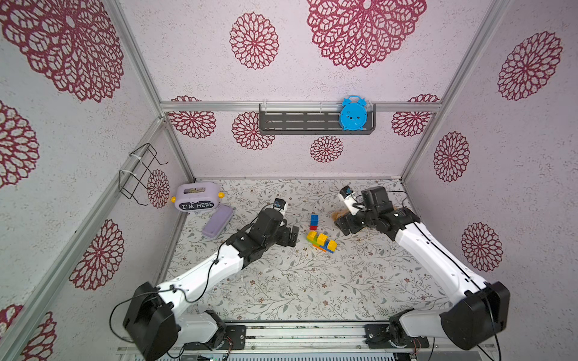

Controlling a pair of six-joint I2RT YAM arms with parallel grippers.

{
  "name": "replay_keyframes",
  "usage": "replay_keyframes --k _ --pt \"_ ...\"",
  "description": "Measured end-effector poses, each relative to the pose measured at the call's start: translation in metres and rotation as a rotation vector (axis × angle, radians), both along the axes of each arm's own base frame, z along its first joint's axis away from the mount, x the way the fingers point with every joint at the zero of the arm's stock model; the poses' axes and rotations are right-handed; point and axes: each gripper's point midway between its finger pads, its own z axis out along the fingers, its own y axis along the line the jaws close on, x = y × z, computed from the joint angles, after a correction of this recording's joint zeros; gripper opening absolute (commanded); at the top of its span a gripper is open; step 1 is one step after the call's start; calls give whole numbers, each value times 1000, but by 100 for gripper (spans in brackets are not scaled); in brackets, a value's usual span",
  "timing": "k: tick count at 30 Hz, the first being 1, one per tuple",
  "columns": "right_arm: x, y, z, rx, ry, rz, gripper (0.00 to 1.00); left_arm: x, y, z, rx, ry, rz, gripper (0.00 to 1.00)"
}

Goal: Assemble a fork with lego
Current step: Assemble the lego brick with the lego brick, then pick up the lego brick from the center of the board.

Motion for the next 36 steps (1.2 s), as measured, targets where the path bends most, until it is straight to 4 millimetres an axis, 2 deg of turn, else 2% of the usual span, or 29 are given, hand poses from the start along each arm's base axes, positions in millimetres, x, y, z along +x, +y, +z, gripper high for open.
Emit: replay_keyframes --k 4,6,10,13,17,25,30,36 --pt "-4 -46 5 62 -35 -223 99 41 -41 -5 -4 103 20 95" --pt "-9 -60 4 89 -37 -298 98 55 -57 -15 2 157 32 94" --pt "-19 -71 -4 134 -28 -380 99 77 -83 -41 29 242 58 94" --pt "-24 -75 -15 145 -10 -411 99 89 -96 -62 63 293 78 90" --pt "-28 -77 -26 148 13 -431 99 99 -103 -87 118 343 113 83" --pt "-29 -79 -30 151 6 -446 99 116 -112 -122 181 396 145 71" --pt "-30 -82 -34 143 7 -455 99 113 -110 -133 205 426 146 57" --pt "-29 -82 -33 145 2 -457 99 109 -109 -137 214 443 143 39"
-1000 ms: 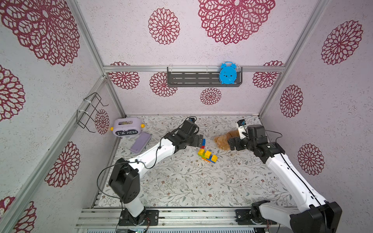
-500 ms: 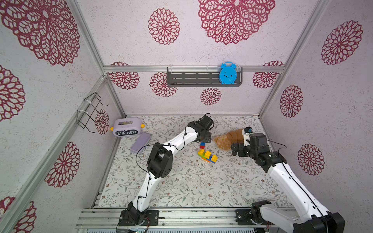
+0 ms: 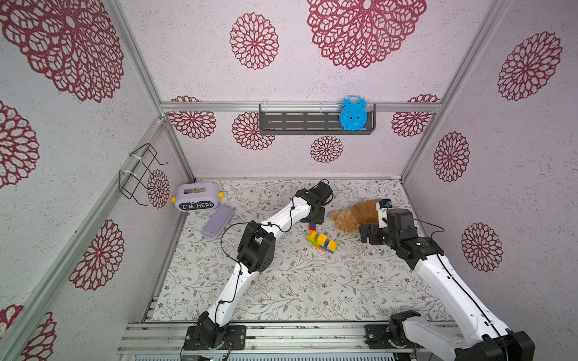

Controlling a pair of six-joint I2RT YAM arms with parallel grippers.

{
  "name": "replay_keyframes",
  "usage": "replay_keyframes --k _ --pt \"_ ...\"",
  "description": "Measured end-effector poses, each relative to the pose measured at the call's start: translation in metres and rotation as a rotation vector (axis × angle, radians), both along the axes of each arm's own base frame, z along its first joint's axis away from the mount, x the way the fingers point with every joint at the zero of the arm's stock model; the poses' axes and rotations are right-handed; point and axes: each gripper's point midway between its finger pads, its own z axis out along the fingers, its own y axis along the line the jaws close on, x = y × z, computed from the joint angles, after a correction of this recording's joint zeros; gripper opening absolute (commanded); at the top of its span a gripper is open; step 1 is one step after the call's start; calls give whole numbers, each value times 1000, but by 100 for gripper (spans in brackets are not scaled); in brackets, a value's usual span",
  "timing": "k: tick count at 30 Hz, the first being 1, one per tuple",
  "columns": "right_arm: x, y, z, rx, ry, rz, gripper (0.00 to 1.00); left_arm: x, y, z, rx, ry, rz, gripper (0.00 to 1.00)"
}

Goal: Assemble a fork with lego
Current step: Pick up the lego brick from the center of the board, then place the lego brick at the center of the board.

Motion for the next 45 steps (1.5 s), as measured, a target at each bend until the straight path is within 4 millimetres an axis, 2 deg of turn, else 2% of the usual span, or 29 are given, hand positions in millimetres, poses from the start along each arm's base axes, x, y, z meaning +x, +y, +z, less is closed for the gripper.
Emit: replay_keyframes --k 6,11,14,17,23,25,28,32,39,45 --pt "2 -1 2 2 -9 -10 99 -1 -1 0 -3 4 -9 24" --pt "2 -4 2 -8 -11 -22 99 -1 1 3 3 -2 -18 24" --pt "2 -4 2 -8 -11 -23 99 -2 10 10 27 -12 -23 25" --pt "2 -6 2 -8 -11 -28 99 -10 25 28 55 -28 -31 25" --pt "4 -7 2 -1 -19 -34 99 -33 65 87 77 -103 -33 26" --pt "4 -8 0 2 -18 -35 99 -46 80 104 76 -127 -33 27" --pt "4 -8 -1 7 -19 -39 99 -68 97 115 57 -141 -41 28" --pt "4 -8 0 11 -21 -39 99 -98 104 107 14 -112 -78 28" --pt "6 -5 2 32 -29 -37 99 -139 86 58 -8 -8 -206 27" --pt "6 -5 1 37 -26 -41 99 -143 68 41 -2 9 -256 28"
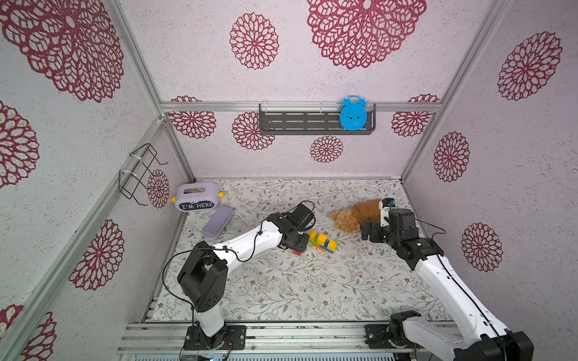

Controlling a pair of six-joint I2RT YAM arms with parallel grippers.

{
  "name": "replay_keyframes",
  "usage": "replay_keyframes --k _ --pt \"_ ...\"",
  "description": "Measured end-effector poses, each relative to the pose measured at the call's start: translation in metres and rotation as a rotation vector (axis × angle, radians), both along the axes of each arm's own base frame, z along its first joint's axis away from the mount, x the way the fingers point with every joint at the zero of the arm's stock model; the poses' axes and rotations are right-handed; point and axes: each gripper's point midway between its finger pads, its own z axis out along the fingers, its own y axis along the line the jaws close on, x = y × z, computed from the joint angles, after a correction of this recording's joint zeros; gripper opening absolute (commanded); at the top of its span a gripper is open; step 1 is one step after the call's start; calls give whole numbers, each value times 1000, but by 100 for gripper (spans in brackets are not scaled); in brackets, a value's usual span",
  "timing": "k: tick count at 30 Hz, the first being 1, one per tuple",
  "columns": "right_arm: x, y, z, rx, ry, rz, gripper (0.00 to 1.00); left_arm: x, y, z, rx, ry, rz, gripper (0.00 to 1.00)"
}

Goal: Assemble a fork with lego
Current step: Place the lego brick at the center of the board.

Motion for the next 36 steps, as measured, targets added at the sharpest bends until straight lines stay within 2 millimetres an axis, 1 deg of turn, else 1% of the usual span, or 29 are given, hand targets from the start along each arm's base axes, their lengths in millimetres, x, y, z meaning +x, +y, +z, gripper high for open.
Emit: replay_keyframes --k 6,15,24,30,33,36 --pt "0 0 -1 4 3 -4 99 6 -11 -18 23 20 23 31" --pt "1 0 -6 0 22 -4 99 8 -16 -26 45 27 76 37" --pt "-1 0 -8 -11 37 3 99 5 -20 -31 45 38 71 46" --pt "0 6 -4 -26 48 60 99 1 -24 -31 46 40 50 54" --pt "0 12 2 -30 42 108 99 1 -24 -30 47 36 42 65" --pt "2 16 7 -42 45 150 99 0 -22 -23 41 24 29 73"
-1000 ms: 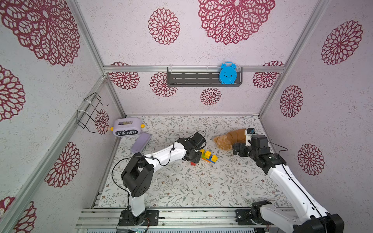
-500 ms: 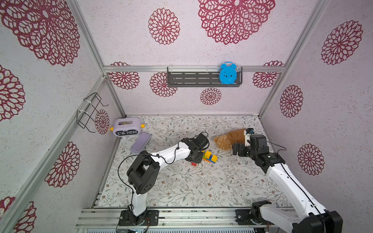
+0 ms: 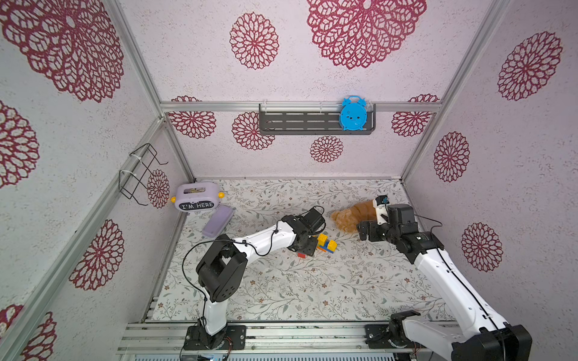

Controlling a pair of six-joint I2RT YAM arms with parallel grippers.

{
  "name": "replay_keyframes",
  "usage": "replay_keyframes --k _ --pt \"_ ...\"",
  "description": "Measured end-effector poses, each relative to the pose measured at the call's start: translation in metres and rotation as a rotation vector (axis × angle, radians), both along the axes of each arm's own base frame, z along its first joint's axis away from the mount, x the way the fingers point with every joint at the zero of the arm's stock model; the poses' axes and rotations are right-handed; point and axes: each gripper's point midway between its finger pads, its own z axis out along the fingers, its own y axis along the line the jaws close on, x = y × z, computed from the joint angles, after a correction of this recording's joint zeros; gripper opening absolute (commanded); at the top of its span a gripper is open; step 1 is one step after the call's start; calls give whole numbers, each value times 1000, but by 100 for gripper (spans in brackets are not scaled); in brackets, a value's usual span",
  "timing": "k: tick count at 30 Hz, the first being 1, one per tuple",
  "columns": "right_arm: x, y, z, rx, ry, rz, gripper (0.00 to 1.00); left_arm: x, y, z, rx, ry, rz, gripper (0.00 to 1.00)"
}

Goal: Assemble a fork with lego
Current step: Place the lego brick at the center of the board, then pick up the lego brick from the center of the board.

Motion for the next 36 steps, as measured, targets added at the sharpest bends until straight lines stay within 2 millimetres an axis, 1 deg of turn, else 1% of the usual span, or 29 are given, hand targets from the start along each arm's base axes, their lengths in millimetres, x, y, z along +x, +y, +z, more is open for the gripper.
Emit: replay_keyframes --k 3,5,11,26,30,36 --pt "3 3 1 -9 6 23 99 0 -1 9 -15 -18 -12 75" --pt "3 3 -1 -15 15 31 99 0 -1 10 -16 -20 -19 75" --pt "2 3 -3 -23 24 37 99 -7 7 -1 14 7 -24 73" --pt "2 2 -8 -34 38 33 99 -3 16 -2 62 -19 -12 67" --pt "2 2 -9 -35 40 34 99 -5 20 -6 77 -12 -10 66" --pt "3 5 -15 -42 59 43 99 -6 27 -11 103 -7 -4 65"
